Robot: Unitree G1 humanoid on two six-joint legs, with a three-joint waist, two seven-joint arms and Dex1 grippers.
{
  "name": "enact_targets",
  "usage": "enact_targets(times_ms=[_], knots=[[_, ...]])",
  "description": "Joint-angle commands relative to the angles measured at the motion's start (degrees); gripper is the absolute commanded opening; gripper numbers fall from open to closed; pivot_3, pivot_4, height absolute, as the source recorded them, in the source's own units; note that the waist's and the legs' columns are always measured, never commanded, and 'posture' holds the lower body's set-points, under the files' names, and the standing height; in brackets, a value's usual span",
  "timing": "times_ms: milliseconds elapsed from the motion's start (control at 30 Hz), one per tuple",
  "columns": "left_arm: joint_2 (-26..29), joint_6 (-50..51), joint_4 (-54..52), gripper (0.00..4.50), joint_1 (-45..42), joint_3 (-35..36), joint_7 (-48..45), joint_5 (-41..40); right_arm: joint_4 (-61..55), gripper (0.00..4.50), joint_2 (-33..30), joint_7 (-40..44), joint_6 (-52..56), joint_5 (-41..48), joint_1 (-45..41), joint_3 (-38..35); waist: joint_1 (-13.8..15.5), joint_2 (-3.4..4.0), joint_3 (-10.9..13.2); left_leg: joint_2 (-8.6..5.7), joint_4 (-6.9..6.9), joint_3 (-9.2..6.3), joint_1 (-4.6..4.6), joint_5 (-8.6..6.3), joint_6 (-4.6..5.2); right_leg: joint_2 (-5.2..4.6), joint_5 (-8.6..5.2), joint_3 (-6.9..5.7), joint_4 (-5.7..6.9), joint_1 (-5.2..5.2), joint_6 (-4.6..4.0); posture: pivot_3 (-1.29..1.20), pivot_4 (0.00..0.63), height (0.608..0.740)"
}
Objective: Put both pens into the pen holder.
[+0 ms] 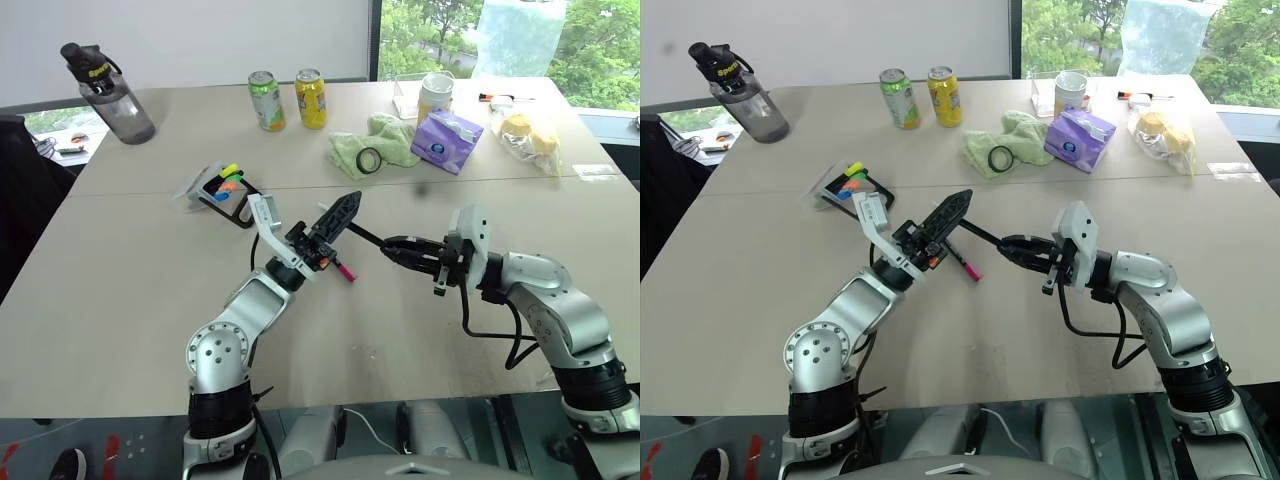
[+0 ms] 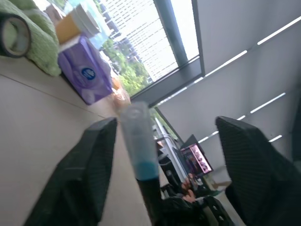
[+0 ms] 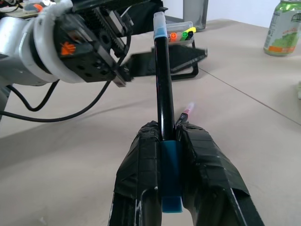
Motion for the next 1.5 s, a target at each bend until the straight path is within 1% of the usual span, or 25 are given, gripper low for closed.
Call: enact_targets(times_ms=[33,67,100,133,167,200,233,267,300,367,433,500,533,567,633,667,700,767,833,900,967,1067,1167,1367,1500], knots=[[1.74,1.01,-3.22,1.74,0.54,-0.56,-1.39,-3.38,-1.10,0.04,-0.41,-0.37,-1.33,-0.05,-0.75,-0.79,-0.06,0.00,0.00,0.00,0.00,0.01,0.02,0.00,0.00,0.00,0.00,0.02,0.00,0.00,0.00,0.00,0.150,0.740],[2.09,1.12,-3.30,1.42,0.65,-0.74,-1.54,-3.68,-0.91,0.04,-0.38,-0.29,-1.35,0.05,-1.00,-0.71,-0.05,0.00,0.00,0.00,-0.01,0.01,0.02,0.00,0.00,0.01,0.00,0.02,0.00,0.00,0.00,0.00,0.150,0.740],[2.22,0.98,-3.37,0.82,0.58,-0.89,-1.40,-3.87,-0.75,0.04,-0.52,-0.02,-1.40,0.03,-1.25,-0.51,-0.03,0.00,0.00,0.00,-0.02,0.00,0.02,0.00,0.00,0.01,0.00,0.01,0.00,0.00,0.00,0.00,0.150,0.740],[2.27,0.75,-3.38,0.46,0.46,-0.99,-1.21,-3.98,-0.62,0.04,-0.71,0.23,-1.54,-0.12,-1.42,-0.30,0.01,0.00,0.00,0.00,-0.02,-0.01,0.02,0.00,0.00,0.01,0.00,0.01,0.00,0.00,0.00,0.00,0.150,0.740],[2.25,0.36,-3.42,0.06,0.22,-1.02,-1.04,-3.87,-0.43,1.10,-0.96,0.52,-1.53,-0.25,-1.53,-0.10,0.06,0.00,0.00,0.00,-0.01,0.00,0.01,0.00,0.00,0.01,0.00,0.01,0.00,0.00,0.00,0.00,0.150,0.740],[2.22,-0.13,-3.51,0.01,-0.07,-1.00,-0.88,-3.59,-0.16,1.26,-1.23,0.58,-1.00,-0.21,-1.54,0.01,0.07,0.00,0.00,0.00,0.00,0.00,0.01,0.00,0.00,0.01,0.00,0.01,-0.01,0.01,0.00,0.00,0.150,0.740],[2.40,-0.74,-3.77,0.00,-0.38,-0.96,-0.69,-2.62,0.35,2.12,-1.58,0.31,0.21,-0.06,-1.57,-0.08,0.23,0.00,0.00,0.00,0.00,0.00,0.00,0.00,0.00,0.01,0.00,0.01,-0.02,0.01,0.00,0.00,0.150,0.740],[2.81,-1.24,-3.97,0.00,-0.70,-0.98,-0.34,-1.54,0.94,2.32,-2.21,0.37,1.51,0.13,-1.68,-0.11,0.22,0.00,0.00,0.00,-0.01,-0.01,0.01,0.00,0.00,0.00,0.00,0.00,-0.03,0.01,0.00,0.00,0.150,0.740],[3.74,-2.15,-4.41,0.00,-1.05,-1.16,-0.60,0.97,1.44,2.63,-3.40,1.21,2.08,-0.08,-1.50,-0.05,0.21,0.00,0.00,0.00,-0.01,-0.01,0.01,0.00,0.00,0.00,0.00,-0.01,-0.03,0.01,0.00,0.00,0.150,0.740],[6.07,-4.46,-5.42,0.00,-1.72,-1.91,-2.00,7.17,2.63,3.43,-5.02,2.21,1.70,-0.37,-1.18,-0.98,0.20,0.00,0.00,0.00,-0.01,-0.01,0.00,0.00,0.00,0.01,0.00,-0.01,-0.02,0.01,0.00,0.00,0.150,0.740],[8.68,-7.31,-6.59,0.00,-2.17,-2.65,-3.59,13.43,3.91,3.43,-5.89,2.22,0.95,0.10,-0.90,-2.60,0.07,0.00,0.00,0.00,-0.03,0.02,0.01,0.00,0.00,0.01,0.00,0.01,-0.02,0.01,0.00,0.00,0.150,0.740],[12.52,-9.97,-7.26,0.00,-2.52,-4.18,-4.42,21.49,4.35,3.43,-7.12,3.46,0.45,0.81,-0.42,-3.54,0.05,0.00,0.00,0.00,-0.06,0.06,0.01,0.00,0.00,0.01,0.00,0.05,-0.03,-0.01,-0.01,0.00,0.150,0.740],[15.63,-11.40,-7.22,0.00,-2.64,-5.74,-5.16,27.09,4.35,3.43,-7.57,4.29,0.33,1.62,-0.20,-4.39,0.07,0.00,0.01,0.00,-0.06,0.06,0.02,0.00,0.00,0.01,0.00,0.05,-0.04,-0.01,-0.01,0.00,0.150,0.740],[20.71,-14.31,-6.92,0.00,-3.09,-8.31,-6.75,35.33,4.54,3.43,-8.12,4.83,0.36,2.28,-0.18,-5.34,0.04,0.00,0.01,0.00,-0.09,0.04,0.01,0.00,0.00,0.02,0.00,0.04,-0.05,-0.01,-0.01,0.00,0.150,0.740],[27.37,-19.27,-5.94,0.00,-4.19,-11.69,-8.28,46.91,4.84,3.43,-8.58,5.47,0.14,3.24,-0.30,-6.59,0.01,0.01,0.02,0.01,-0.15,0.06,0.03,0.00,0.00,0.04,0.00,0.06,-0.07,-0.02,-0.01,0.00,0.150,0.740],[29.32,-22.23,-5.08,0.00,-5.68,-12.26,-7.82,51.74,4.92,3.43,-8.22,5.40,0.01,3.98,-0.59,-7.28,0.10,-0.03,0.05,0.01,-0.17,0.11,0.05,0.00,0.00,0.04,0.00,0.12,-0.07,-0.03,-0.01,0.00,0.150,0.740],[29.96,-24.40,-4.31,0.00,-6.64,-12.41,-7.50,54.83,4.95,3.43,-7.89,5.37,-0.06,4.50,-0.79,-7.74,0.16,-0.05,0.07,0.01,-0.17,0.09,0.02,0.00,0.00,0.03,0.00,0.09,-0.11,-0.03,-0.01,0.00,0.150,0.740],[34.20,-30.28,-2.52,0.00,-9.21,-14.13,-4.10,67.78,4.79,3.43,-7.47,6.00,-0.21,5.66,-1.16,-8.29,0.41,-0.09,0.10,0.01,-0.17,0.06,0.01,0.00,0.00,0.02,0.00,0.08,-0.12,-0.03,-0.01,0.00,0.150,0.740],[38.18,-35.30,-1.21,0.00,-9.99,-16.44,-2.96,78.79,4.80,3.43,-7.39,6.70,-0.98,6.11,-1.22,-8.51,0.48,-0.11,0.12,0.01,-0.19,0.02,-0.01,0.00,0.00,0.02,0.00,0.04,-0.16,-0.04,-0.01,0.00,0.150,0.740],[40.98,-38.28,-0.82,0.00,-9.15,-17.78,-2.40,86.88,5.17,3.43,-7.22,7.40,-2.70,6.18,-1.25,-8.89,0.39,-0.10,0.11,0.00,-0.29,0.09,-0.01,-0.01,0.01,-0.02,0.00,0.10,-0.19,-0.09,-0.01,0.00,0.150,0.740],[42.62,-40.41,-0.54,0.00,-7.89,-18.78,-1.97,93.27,5.61,3.43,-6.91,8.08,-4.37,6.51,-1.45,-9.34,0.32,-0.10,0.11,-0.01,-0.49,0.16,0.02,-0.01,0.02,-0.05,0.00,0.18,-0.24,-0.14,-0.01,0.00,0.150,0.740],[42.07,-41.72,-0.32,0.00,-4.47,-19.25,-0.07,100.78,5.67,3.43,-5.37,9.08,-7.20,7.82,-2.19,-10.33,0.21,-0.10,0.13,0.00,-0.62,0.14,-0.01,-0.01,0.02,-0.05,0.00,0.16,-0.24,-0.24,-0.01,0.00,0.150,0.740],[40.03,-41.27,-0.18,0.00,-2.33,-18.46,1.02,104.56,6.04,3.43,-5.19,9.27,-7.77,7.49,-2.58,-9.96,0.23,-0.10,0.13,0.01,-0.64,0.14,-0.01,-0.01,0.02,-0.04,0.00,0.17,-0.23,-0.27,-0.01,0.00,0.150,0.740],[34.52,-38.06,-0.10,0.00,-1.30,-15.21,0.20,104.73,6.64,3.43,-4.76,9.57,-8.51,7.47,-3.41,-9.74,0.30,-0.12,0.14,0.01,-0.60,0.12,-0.02,0.00,0.03,-0.05,0.00,0.13,-0.19,-0.26,-0.01,0.00,0.150,0.740],[32.42,-37.31,0.73,0.00,-1.66,-14.01,-0.80,104.44,6.86,3.43,-4.48,9.63,-8.85,7.43,-3.77,-9.70,0.12,-0.12,0.13,0.00,-0.59,0.14,-0.02,0.00,0.03,-0.05,0.00,0.14,-0.19,-0.26,-0.01,0.00,0.150,0.740]])
